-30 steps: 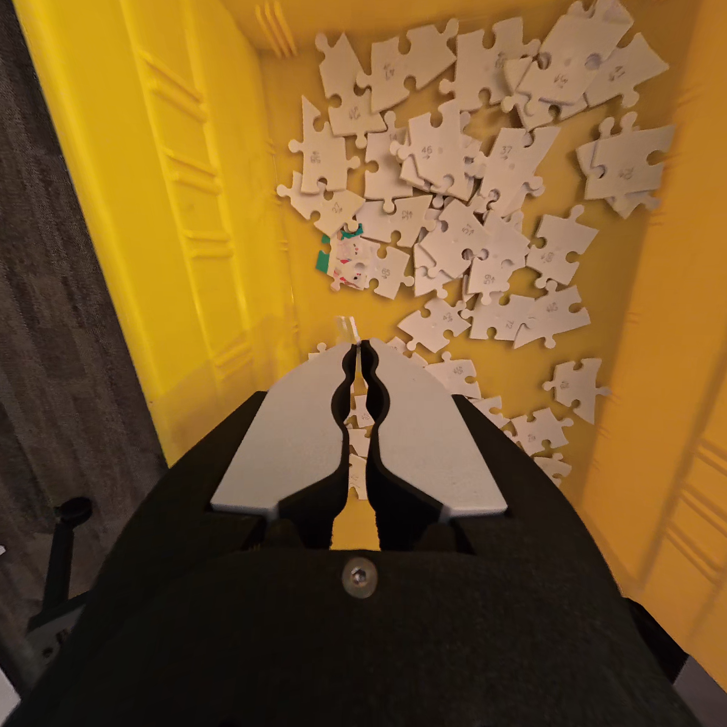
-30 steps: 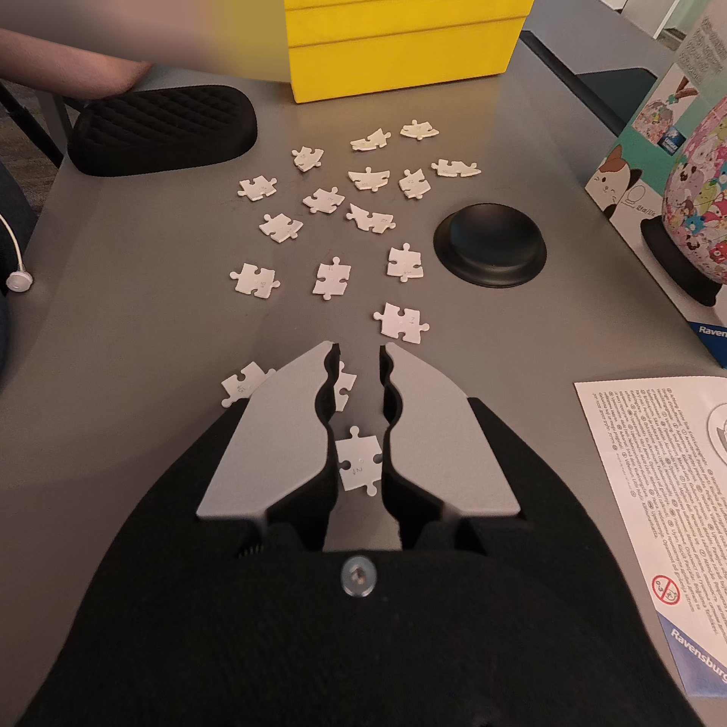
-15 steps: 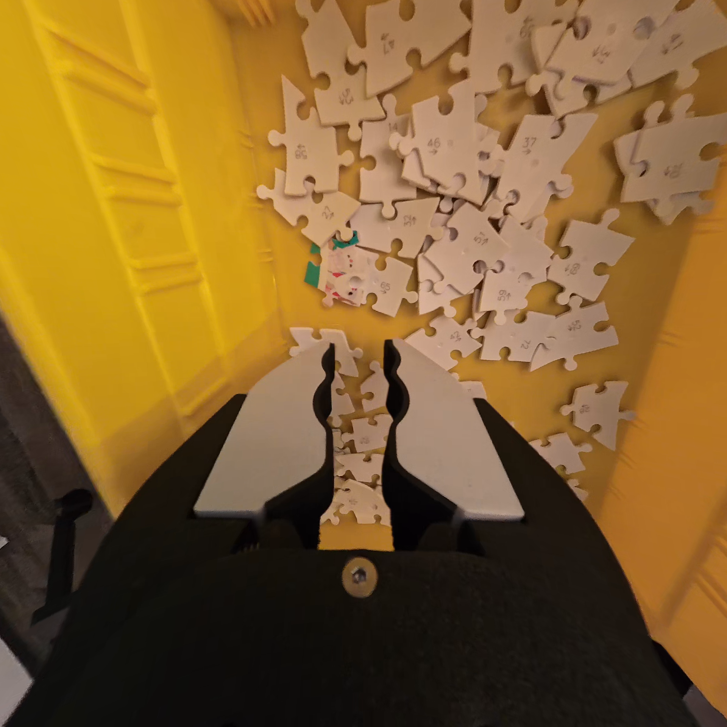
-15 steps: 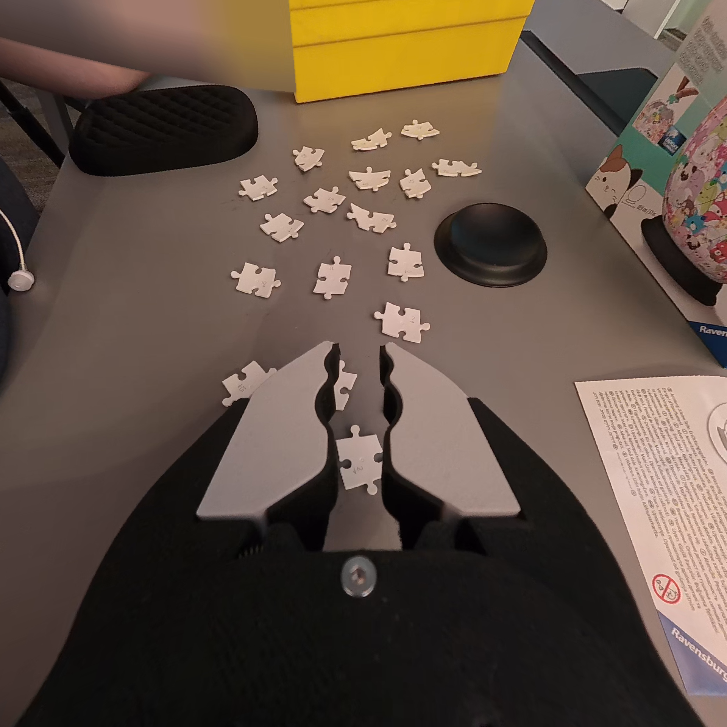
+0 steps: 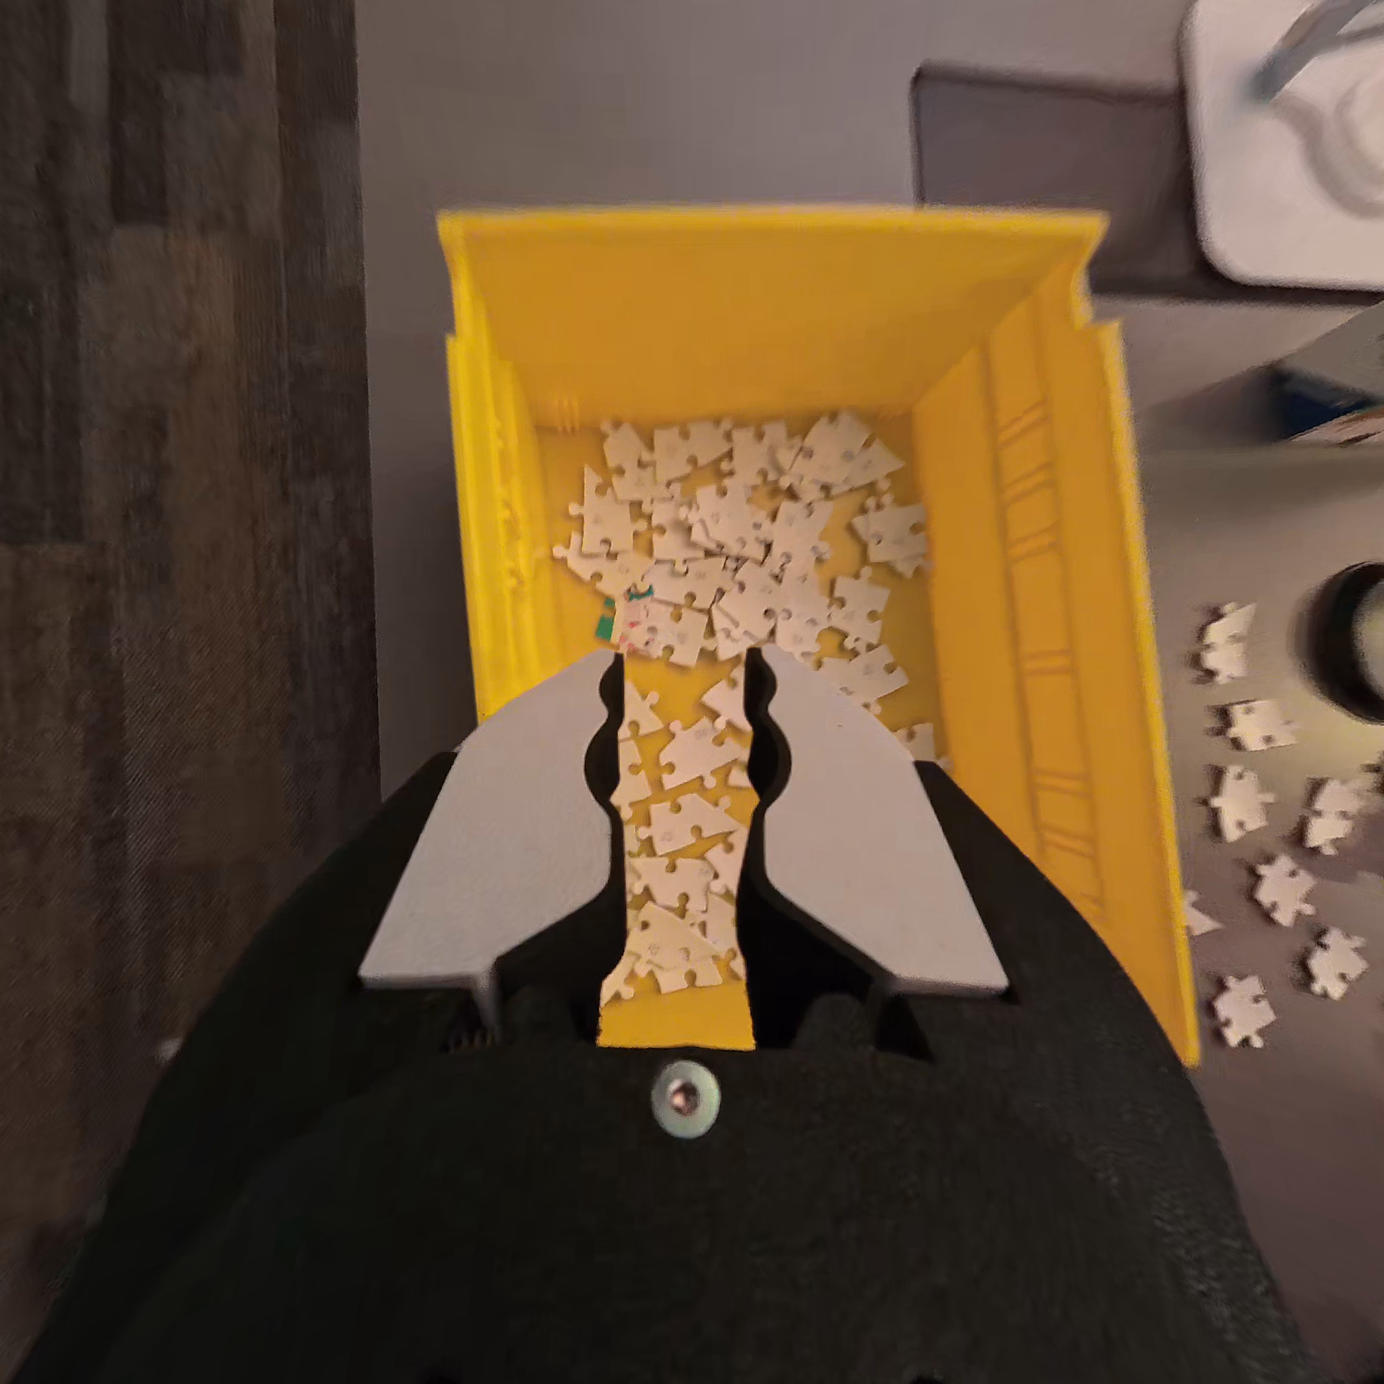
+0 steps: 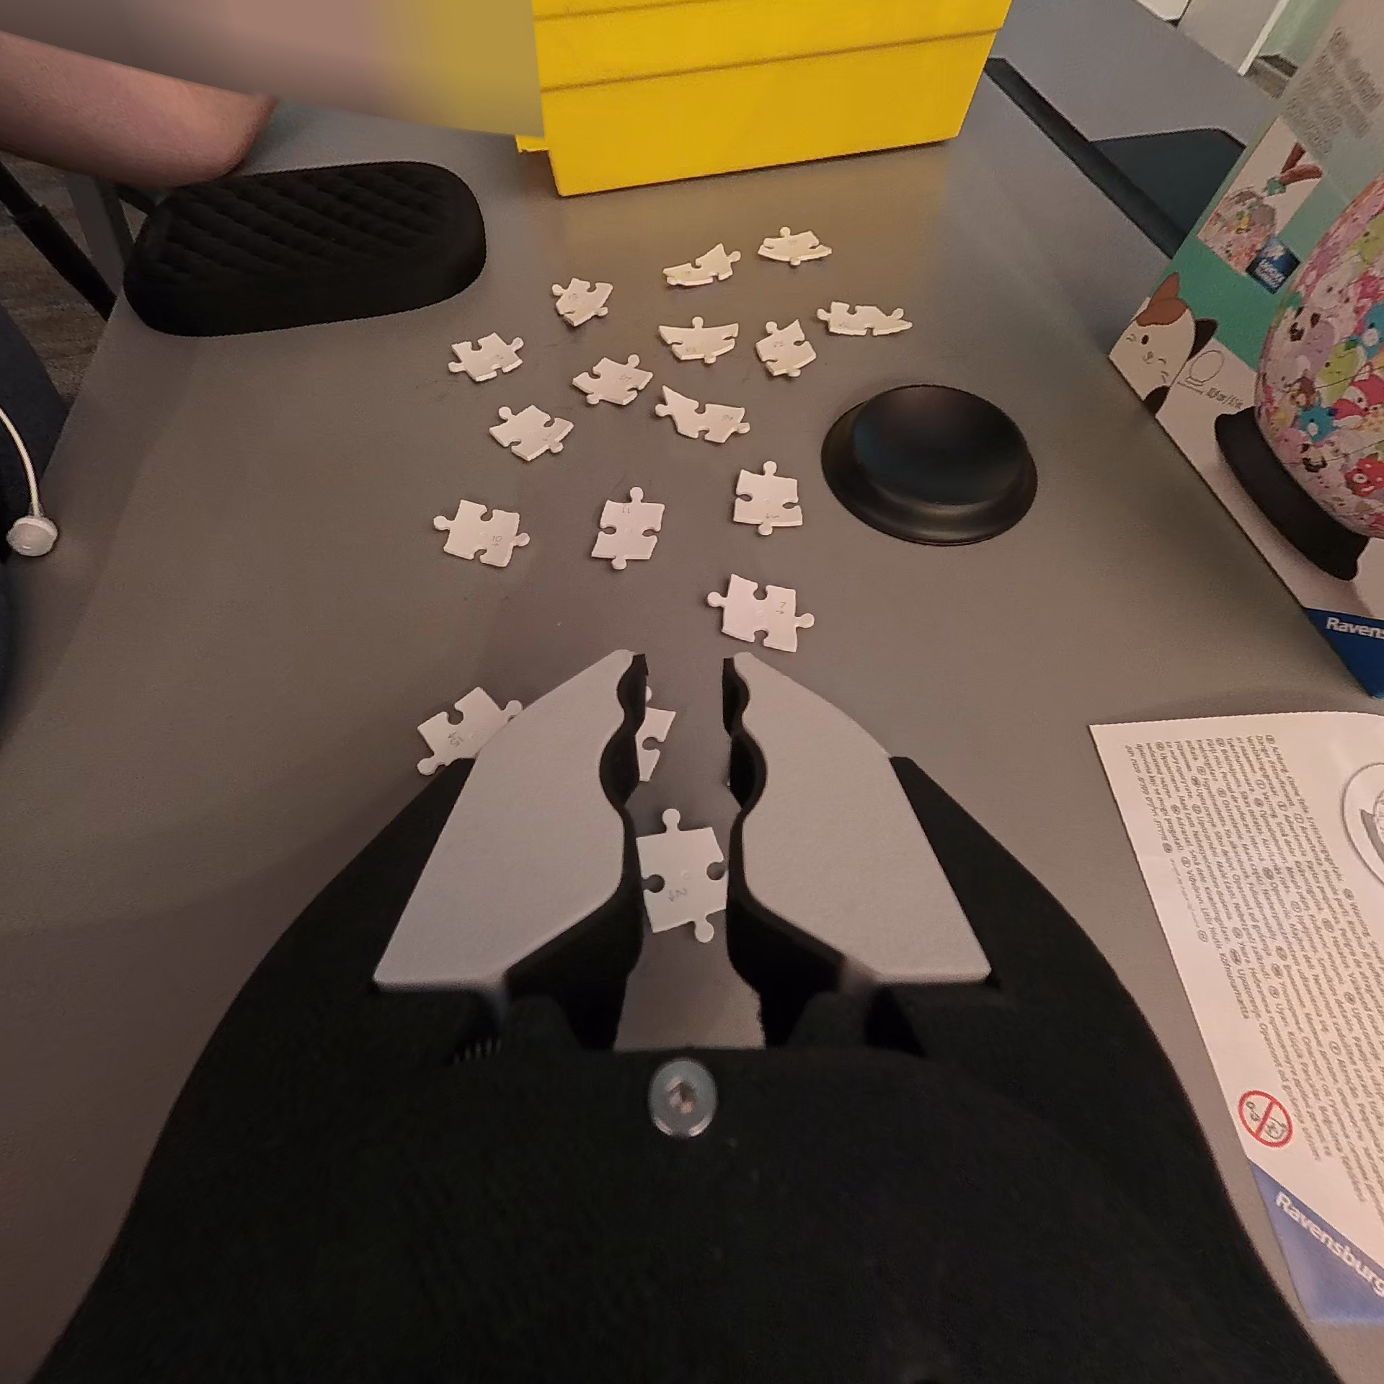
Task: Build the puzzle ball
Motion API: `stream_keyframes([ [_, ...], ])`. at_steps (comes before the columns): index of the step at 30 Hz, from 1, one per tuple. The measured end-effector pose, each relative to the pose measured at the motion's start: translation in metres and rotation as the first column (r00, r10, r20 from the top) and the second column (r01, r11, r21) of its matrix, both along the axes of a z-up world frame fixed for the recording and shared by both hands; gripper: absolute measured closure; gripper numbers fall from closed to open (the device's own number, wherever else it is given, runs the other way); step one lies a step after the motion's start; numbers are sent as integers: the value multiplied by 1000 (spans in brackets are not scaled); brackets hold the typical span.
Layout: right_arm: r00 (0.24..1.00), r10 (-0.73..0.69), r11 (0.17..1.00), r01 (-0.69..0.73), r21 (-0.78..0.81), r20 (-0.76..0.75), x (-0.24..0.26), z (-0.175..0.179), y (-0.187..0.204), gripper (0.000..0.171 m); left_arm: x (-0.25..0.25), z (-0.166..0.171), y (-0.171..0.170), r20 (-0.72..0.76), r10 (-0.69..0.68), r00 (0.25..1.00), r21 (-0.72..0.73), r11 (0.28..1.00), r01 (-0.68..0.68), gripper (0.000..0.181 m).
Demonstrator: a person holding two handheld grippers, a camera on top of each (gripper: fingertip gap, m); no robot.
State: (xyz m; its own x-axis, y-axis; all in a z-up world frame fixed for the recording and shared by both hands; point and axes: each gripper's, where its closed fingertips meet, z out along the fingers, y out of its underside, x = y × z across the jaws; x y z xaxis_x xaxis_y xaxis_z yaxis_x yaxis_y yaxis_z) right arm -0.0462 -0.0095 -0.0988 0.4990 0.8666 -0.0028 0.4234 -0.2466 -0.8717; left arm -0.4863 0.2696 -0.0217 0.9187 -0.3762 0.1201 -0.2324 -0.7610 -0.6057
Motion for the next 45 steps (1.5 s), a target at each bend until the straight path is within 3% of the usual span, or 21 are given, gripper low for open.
stream_keyframes([
  [3, 1000, -8, 1000, 8, 8, -7, 1, 1, 2, 151, 3, 45, 2, 146, -40, 989, 180, 984, 13, 151],
  [7, 999, -24, 999, 25, 28, -27, 3, 6, 5, 151, 1, 105, -3, 285, -148, 947, 460, 888, 0, 151],
  [13, 996, -53, 997, 57, 58, -68, 7, 14, 10, 151, 21, 126, -26, 298, -447, 843, 705, 699, 121, 133],
  [16, 995, -61, 996, 65, 56, -73, 8, 14, 11, 151, 42, 100, -24, 298, -505, 810, 628, 743, 233, 137],
  [18, 996, -61, 997, 64, 50, -67, 8, 12, 11, 151, 46, 53, -11, 168, -408, 897, 452, 841, 298, 149],
  [19, 996, -60, 997, 63, 49, -66, 8, 12, 11, 151, 39, 23, -2, 39, -323, 946, 330, 897, 293, 153],
  [21, 996, -57, 997, 60, 46, -63, 7, 11, 11, 151, 31, -24, 6, -159, -249, 955, 150, 950, 273, 153],
  [26, 997, -53, 998, 55, 42, -55, 8, 10, 9, 151, 18, -83, 22, -351, -168, 921, -11, 985, 175, 152],
  [32, 999, -33, 999, 34, 37, -35, 5, 8, 5, 151, 8, -113, 33, -327, -117, 938, -81, 992, 96, 151],
  [45, 1000, 1, 1000, -1, 18, 8, -1, 1, -1, 151, 2, -122, 36, -454, -96, 886, -79, 995, 67, 151],
])
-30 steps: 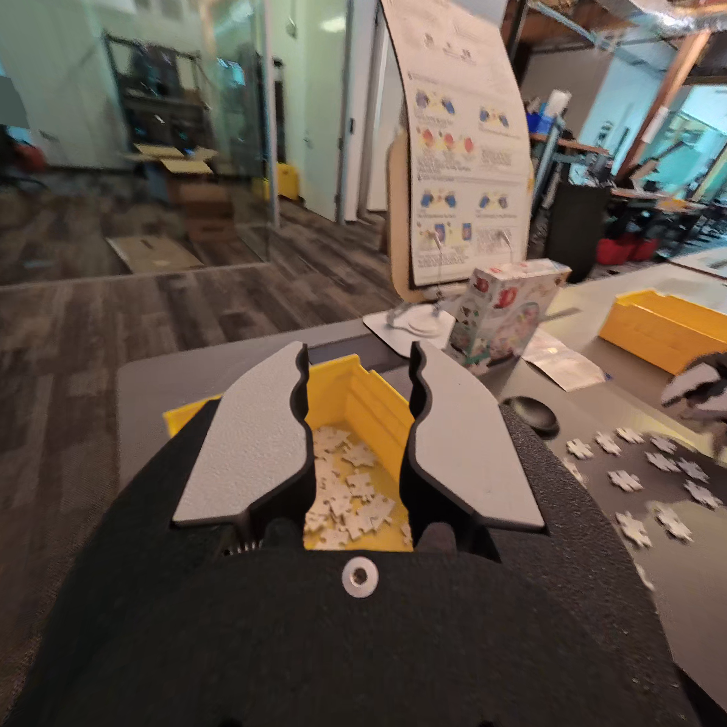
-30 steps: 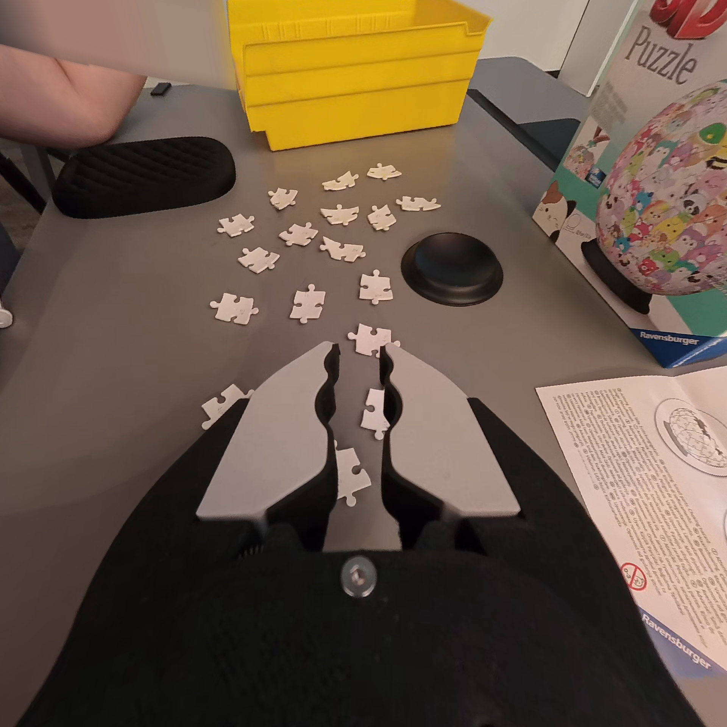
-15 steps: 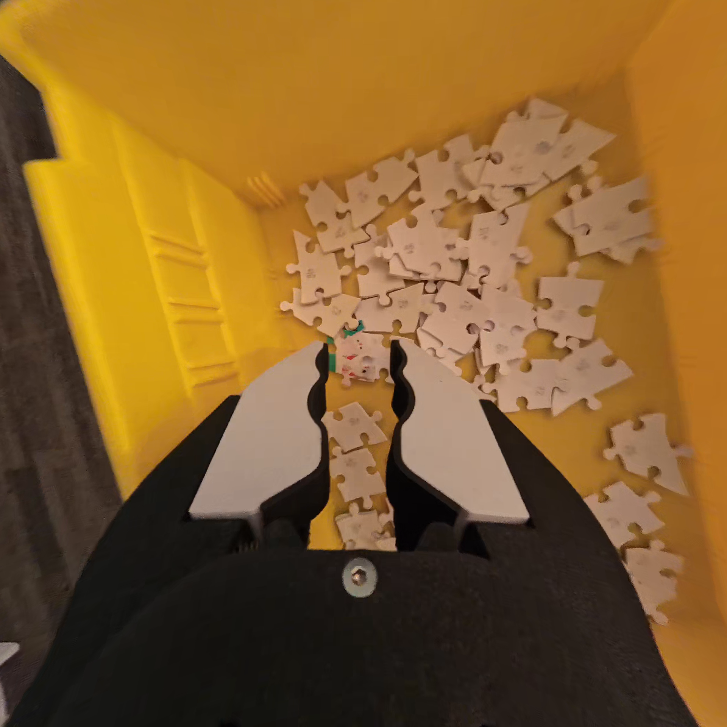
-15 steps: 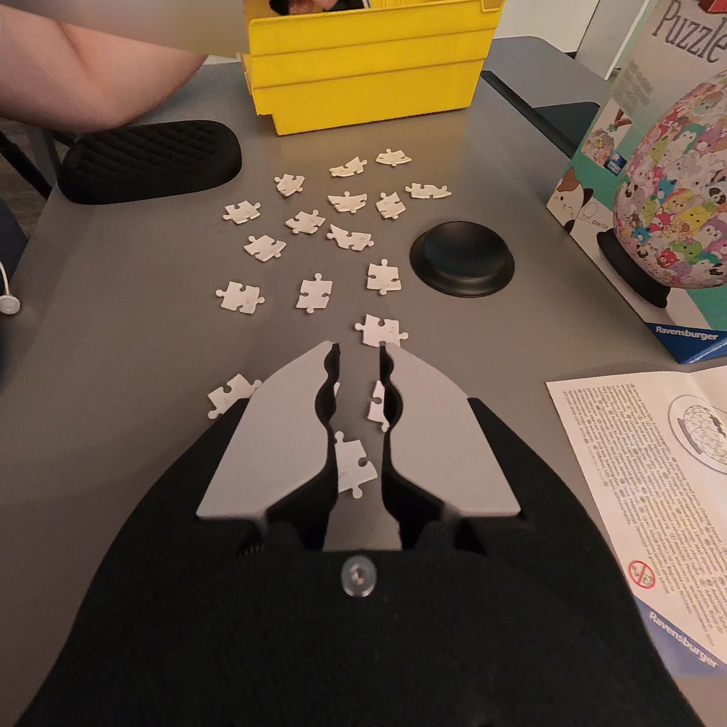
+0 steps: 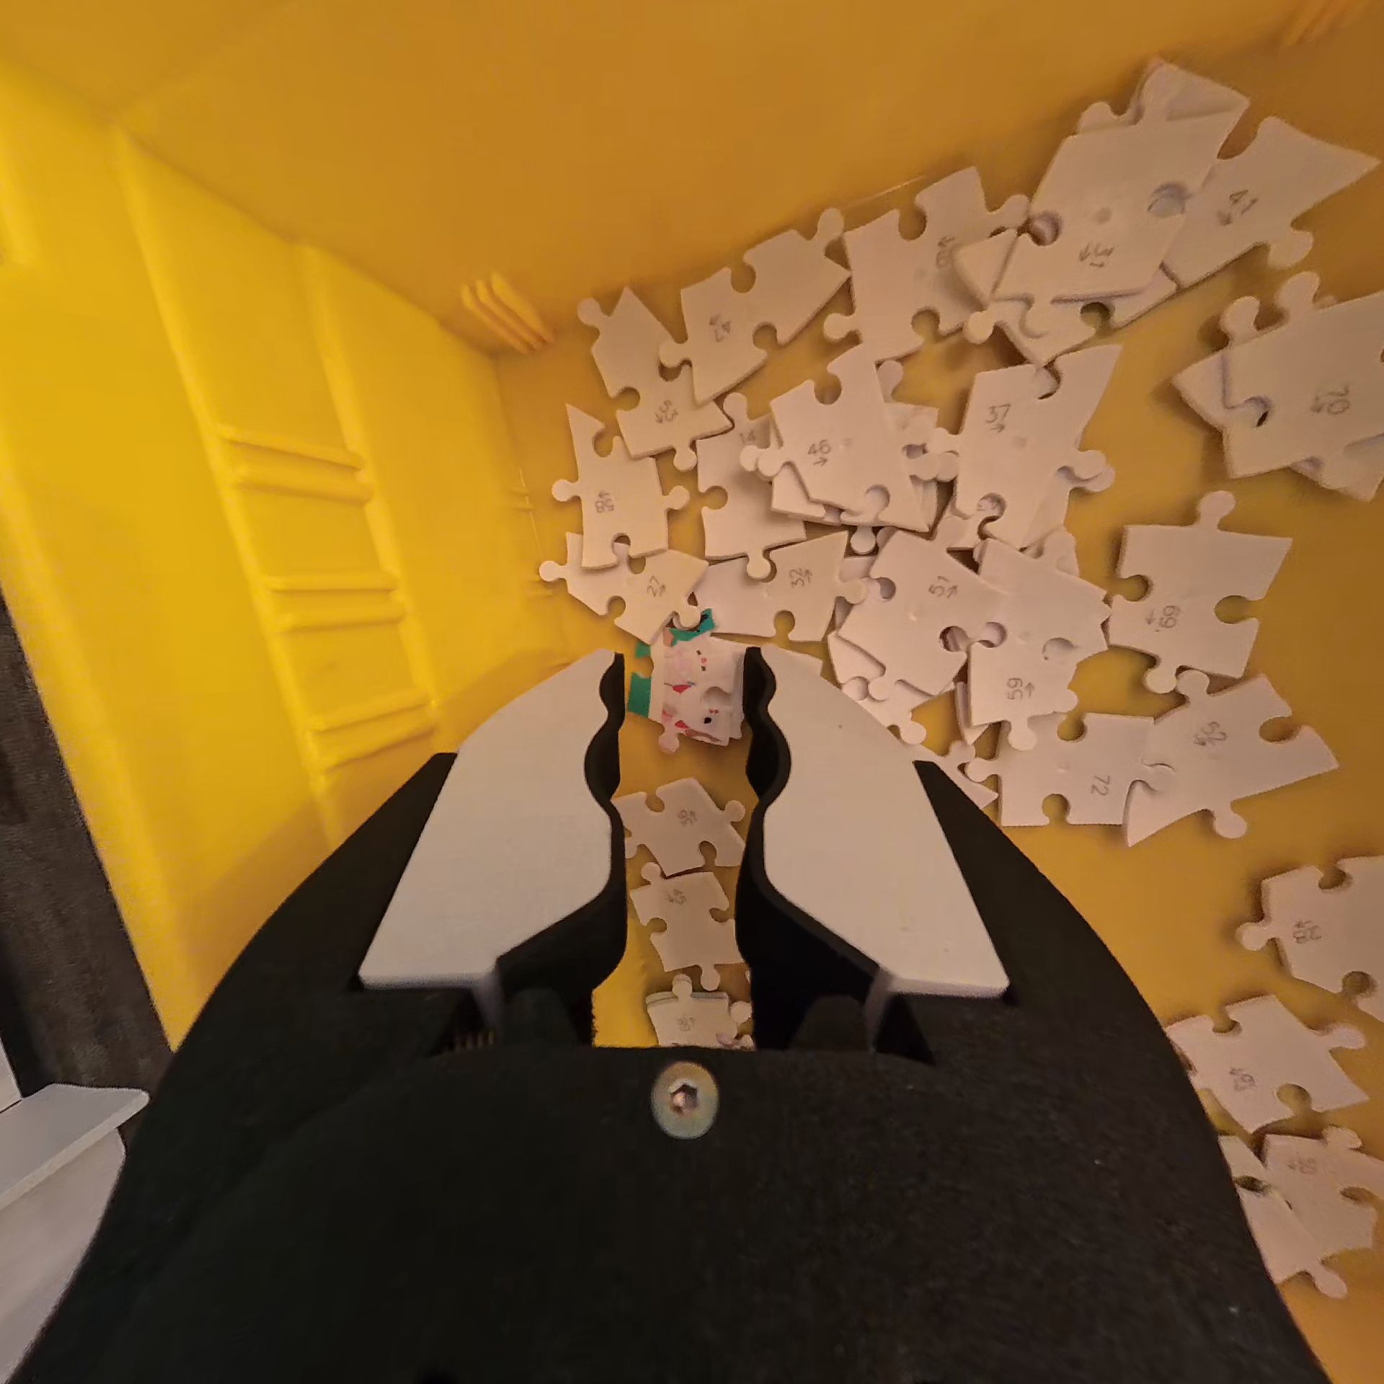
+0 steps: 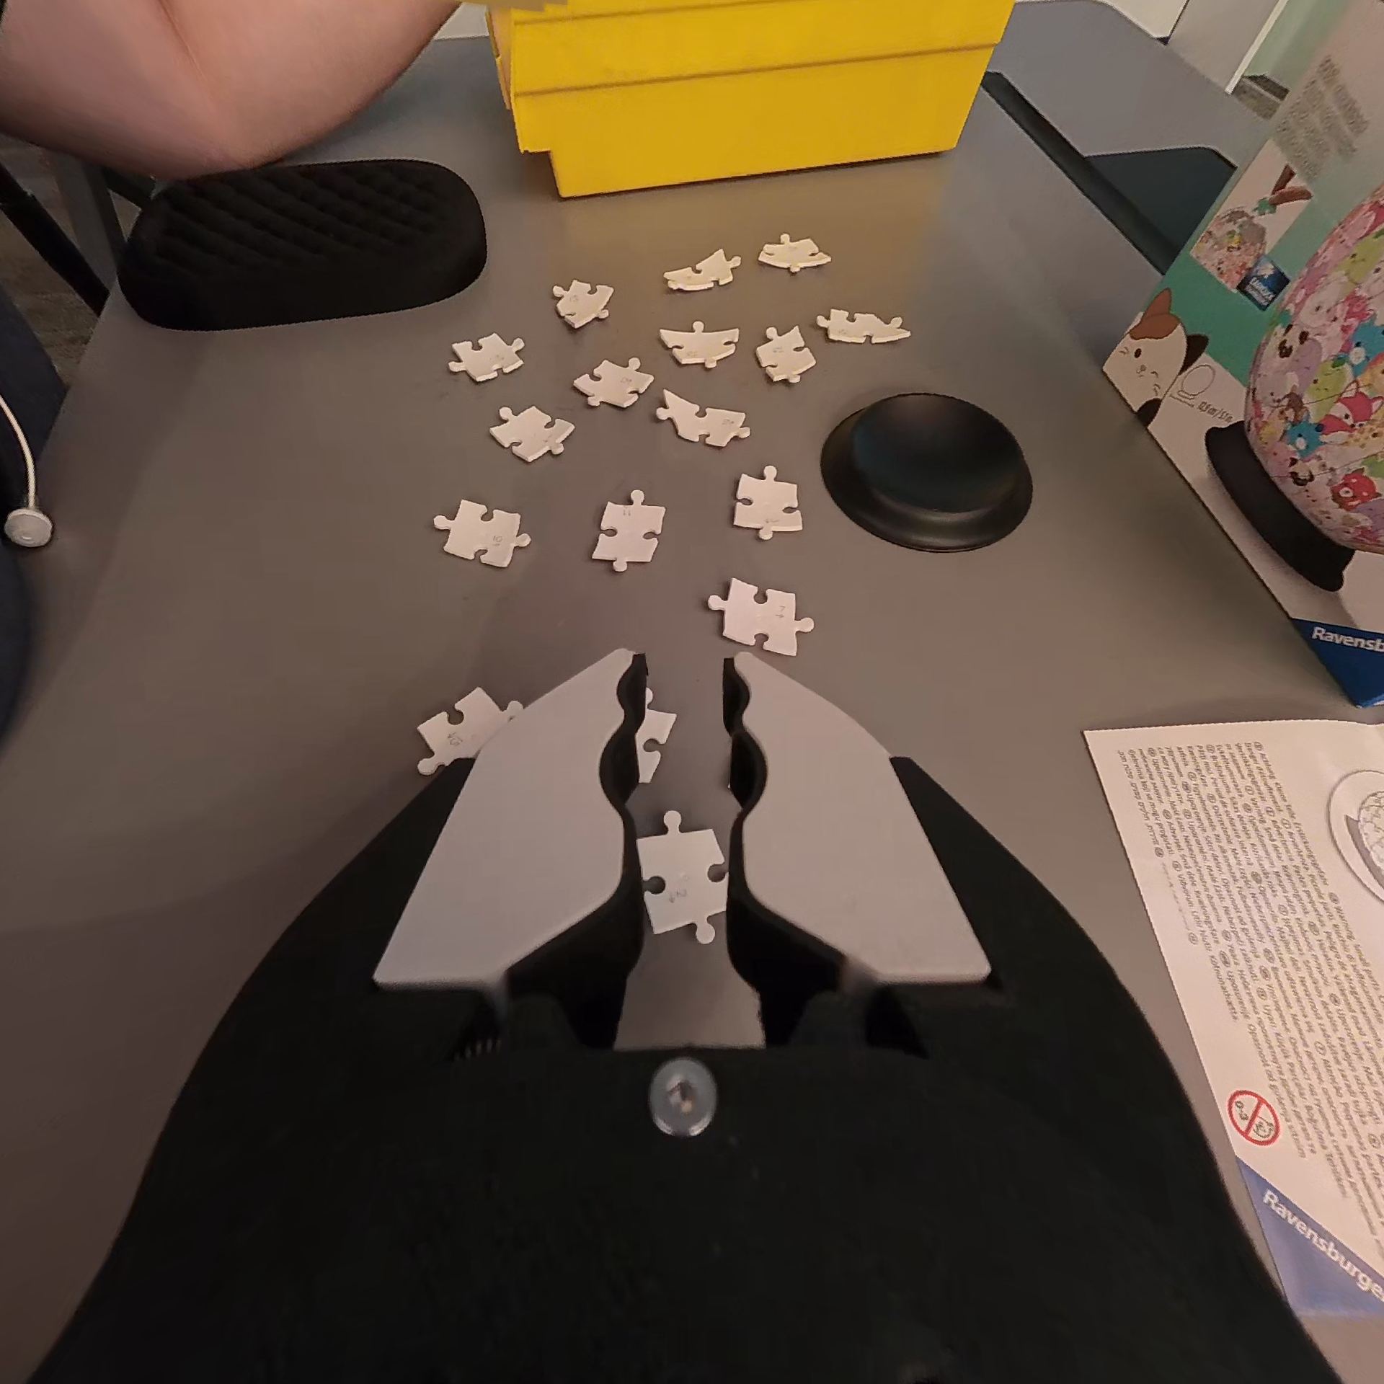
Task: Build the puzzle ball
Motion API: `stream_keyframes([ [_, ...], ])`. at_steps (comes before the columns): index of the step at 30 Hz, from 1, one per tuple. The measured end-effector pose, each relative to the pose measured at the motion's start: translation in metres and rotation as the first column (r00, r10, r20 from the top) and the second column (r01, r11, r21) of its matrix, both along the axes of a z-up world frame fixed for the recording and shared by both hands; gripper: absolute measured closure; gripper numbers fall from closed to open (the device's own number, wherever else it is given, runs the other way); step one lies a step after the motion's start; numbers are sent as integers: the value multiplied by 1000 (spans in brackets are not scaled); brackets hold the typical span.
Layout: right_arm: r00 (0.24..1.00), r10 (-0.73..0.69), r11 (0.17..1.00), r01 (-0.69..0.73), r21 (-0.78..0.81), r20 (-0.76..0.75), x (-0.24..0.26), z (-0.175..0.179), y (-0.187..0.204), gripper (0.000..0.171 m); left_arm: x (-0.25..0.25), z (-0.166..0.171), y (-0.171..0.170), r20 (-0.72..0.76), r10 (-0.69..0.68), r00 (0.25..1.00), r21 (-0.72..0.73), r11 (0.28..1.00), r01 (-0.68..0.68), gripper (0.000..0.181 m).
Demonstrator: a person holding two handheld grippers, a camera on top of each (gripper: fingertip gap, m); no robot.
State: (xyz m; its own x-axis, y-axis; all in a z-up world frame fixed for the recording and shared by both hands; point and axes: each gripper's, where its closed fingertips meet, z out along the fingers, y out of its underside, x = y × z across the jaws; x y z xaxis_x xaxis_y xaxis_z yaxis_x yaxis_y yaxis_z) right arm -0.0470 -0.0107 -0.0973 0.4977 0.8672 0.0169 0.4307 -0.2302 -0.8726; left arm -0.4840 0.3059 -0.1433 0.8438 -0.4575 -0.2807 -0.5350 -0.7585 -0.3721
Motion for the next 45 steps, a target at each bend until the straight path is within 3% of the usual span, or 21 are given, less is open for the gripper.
stream_keyframes([
  [16, 1000, 4, 1000, -4, -6, 4, 0, 0, -1, 151, 0, -1, -4, 16, -18, 1000, -27, 999, 19, 163],
  [22, 1000, 5, 1000, -5, -12, 0, -1, -1, 0, 151, -1, 13, -7, 29, -28, 999, -11, 1000, 29, 179],
  [29, 1000, 1, 1000, -1, -17, -4, 0, -2, 1, 151, -1, 26, -14, 70, -27, 997, -17, 999, 29, 179],
  [34, 1000, 4, 1000, -4, -20, -1, -1, -2, 0, 151, 7, 48, -25, 193, -33, 981, -20, 999, 38, 179],
  [37, 1000, 7, 1000, -7, -21, 0, -1, -3, -1, 151, 23, 66, -37, 375, -69, 924, -38, 995, 90, 179],
  [41, 1000, 8, 1000, -8, -25, 1, -1, -3, -1, 151, 56, 103, -61, 706, -105, 700, -70, 974, 216, 179],
  [45, 1000, 12, 1000, -12, -26, 2, -2, -4, -2, 151, 68, 118, -75, 794, -134, 593, -71, 948, 310, 179],
])
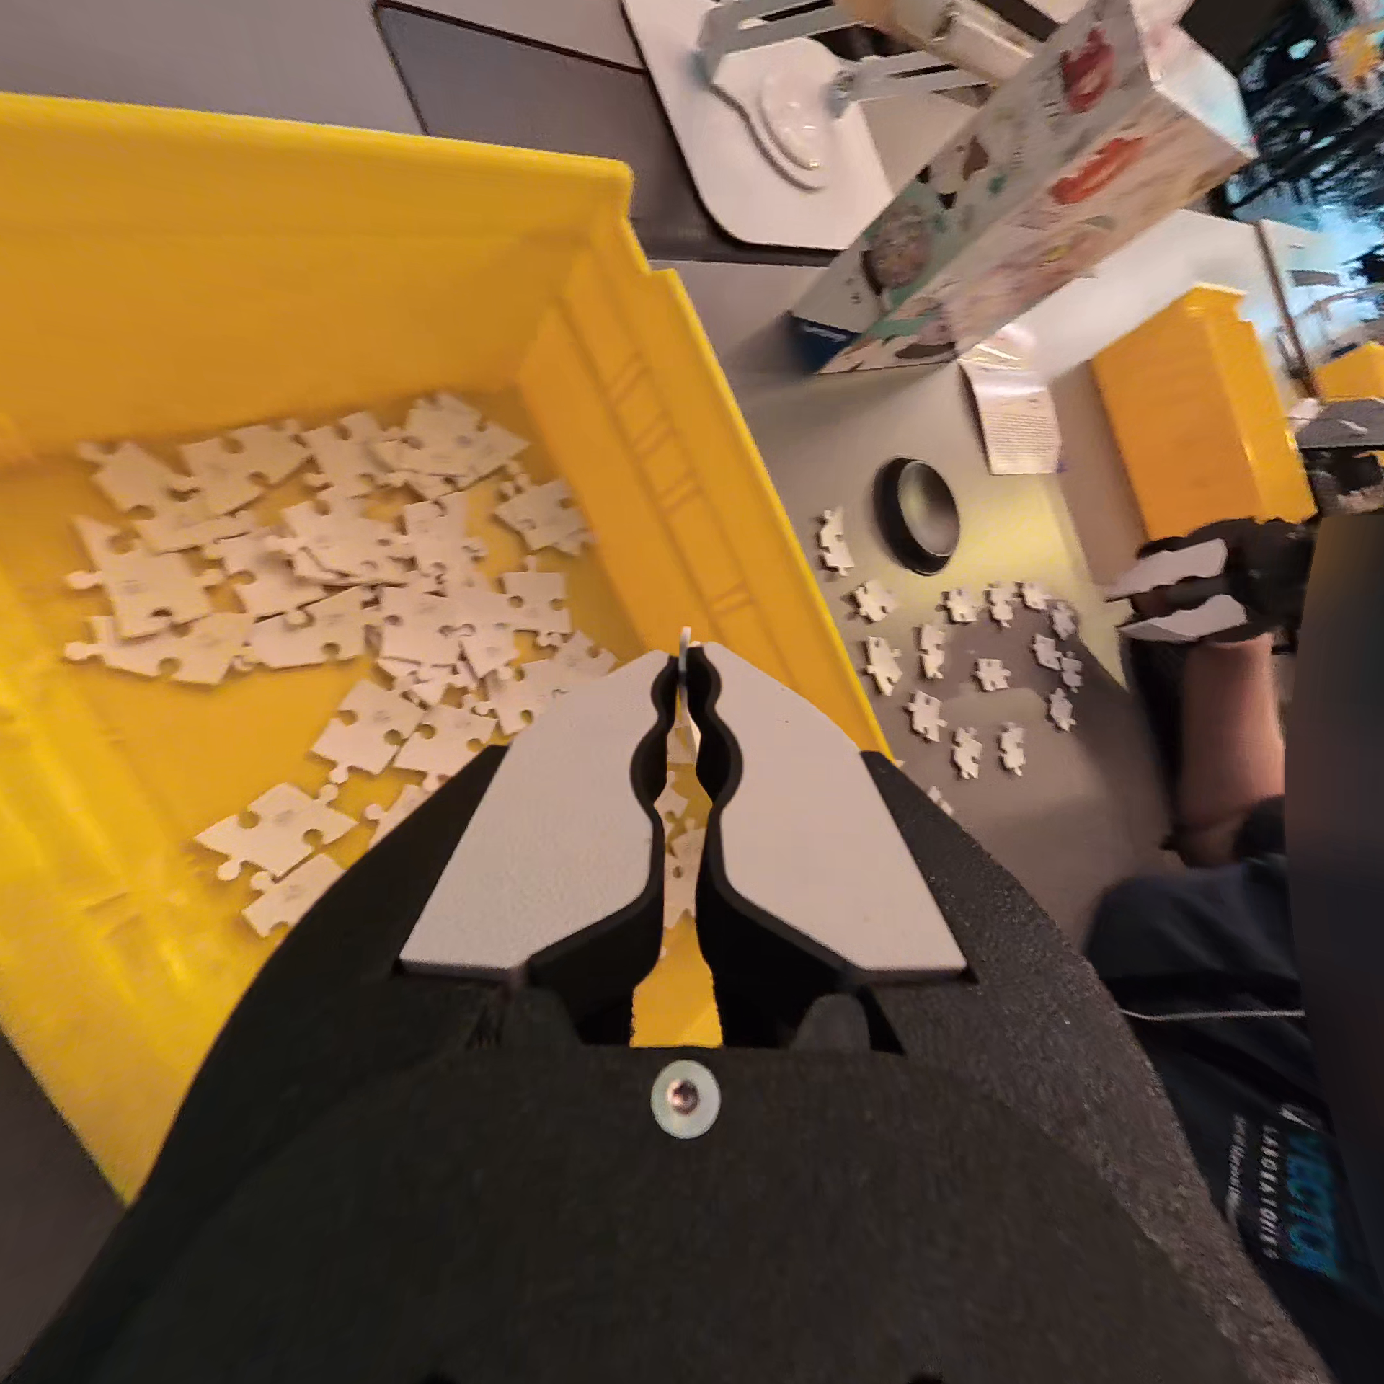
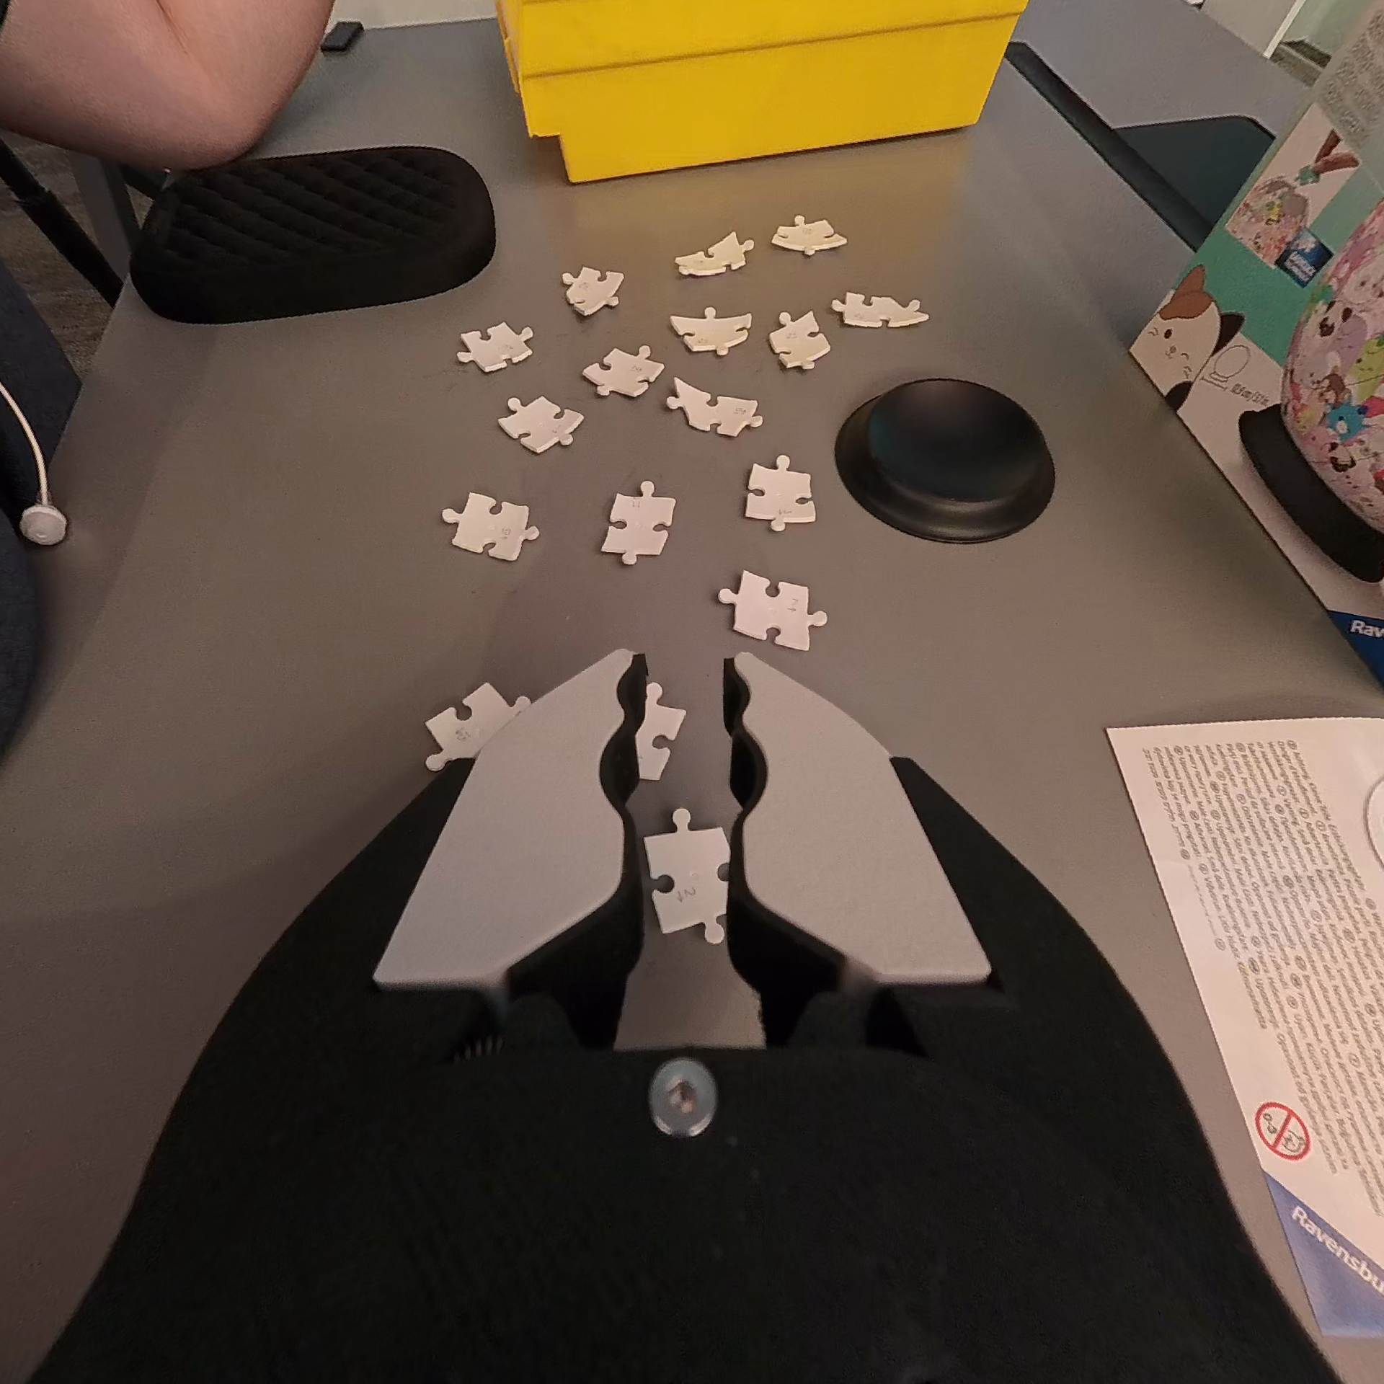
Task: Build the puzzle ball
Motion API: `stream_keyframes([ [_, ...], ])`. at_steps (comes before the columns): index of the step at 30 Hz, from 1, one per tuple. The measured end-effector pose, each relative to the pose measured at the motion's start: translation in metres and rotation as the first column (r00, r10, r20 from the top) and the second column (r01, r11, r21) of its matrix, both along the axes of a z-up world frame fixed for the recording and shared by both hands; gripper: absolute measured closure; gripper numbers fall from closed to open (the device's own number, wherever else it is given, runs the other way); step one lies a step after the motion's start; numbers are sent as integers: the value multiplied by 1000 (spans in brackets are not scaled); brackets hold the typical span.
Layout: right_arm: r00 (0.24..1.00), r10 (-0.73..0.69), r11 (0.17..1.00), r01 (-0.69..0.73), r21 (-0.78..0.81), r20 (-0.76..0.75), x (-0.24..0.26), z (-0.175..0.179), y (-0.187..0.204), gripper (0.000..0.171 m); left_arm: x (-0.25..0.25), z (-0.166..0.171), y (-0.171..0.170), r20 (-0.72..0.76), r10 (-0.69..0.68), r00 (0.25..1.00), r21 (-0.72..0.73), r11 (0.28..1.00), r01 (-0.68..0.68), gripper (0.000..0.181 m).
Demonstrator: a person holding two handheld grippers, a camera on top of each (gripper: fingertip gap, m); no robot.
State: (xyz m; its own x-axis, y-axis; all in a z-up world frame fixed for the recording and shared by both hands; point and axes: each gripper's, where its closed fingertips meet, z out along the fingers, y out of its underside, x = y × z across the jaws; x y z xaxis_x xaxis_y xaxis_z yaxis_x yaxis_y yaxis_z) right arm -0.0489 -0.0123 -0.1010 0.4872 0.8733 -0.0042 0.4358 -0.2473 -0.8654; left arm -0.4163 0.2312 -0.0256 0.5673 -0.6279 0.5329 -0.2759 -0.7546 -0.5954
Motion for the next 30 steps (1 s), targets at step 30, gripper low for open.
stream_keyframes([
  [30, 952, -136, 968, 186, 166, -274, 42, 74, 5, 151, 0, -60, -3, -261, -58, 964, -130, 991, 24, 179],
])
